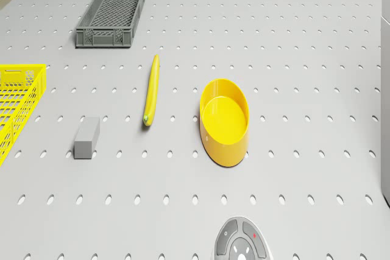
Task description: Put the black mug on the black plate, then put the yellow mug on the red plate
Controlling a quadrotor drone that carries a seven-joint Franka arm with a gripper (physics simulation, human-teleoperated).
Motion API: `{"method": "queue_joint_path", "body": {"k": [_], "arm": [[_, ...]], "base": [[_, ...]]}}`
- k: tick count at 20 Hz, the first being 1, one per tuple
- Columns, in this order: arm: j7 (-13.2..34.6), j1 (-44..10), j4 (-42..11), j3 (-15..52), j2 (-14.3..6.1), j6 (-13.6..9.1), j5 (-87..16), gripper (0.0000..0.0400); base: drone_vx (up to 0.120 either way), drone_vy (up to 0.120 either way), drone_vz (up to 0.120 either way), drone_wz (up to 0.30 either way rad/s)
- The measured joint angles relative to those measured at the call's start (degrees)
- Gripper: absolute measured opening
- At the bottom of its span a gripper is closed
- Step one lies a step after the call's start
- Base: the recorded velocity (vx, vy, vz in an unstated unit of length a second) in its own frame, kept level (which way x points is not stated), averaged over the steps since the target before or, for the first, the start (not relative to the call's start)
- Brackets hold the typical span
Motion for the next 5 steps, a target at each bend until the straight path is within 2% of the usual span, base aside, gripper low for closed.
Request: {"method": "queue_joint_path", "body": {"k": [5], "arm": [[-0.11, 0.61, -1.14, 0.86, -0.21, -0.95, 0.69, 0.0392]], "base": [[0.0, 0.0, 0.0, 0.0]]}}
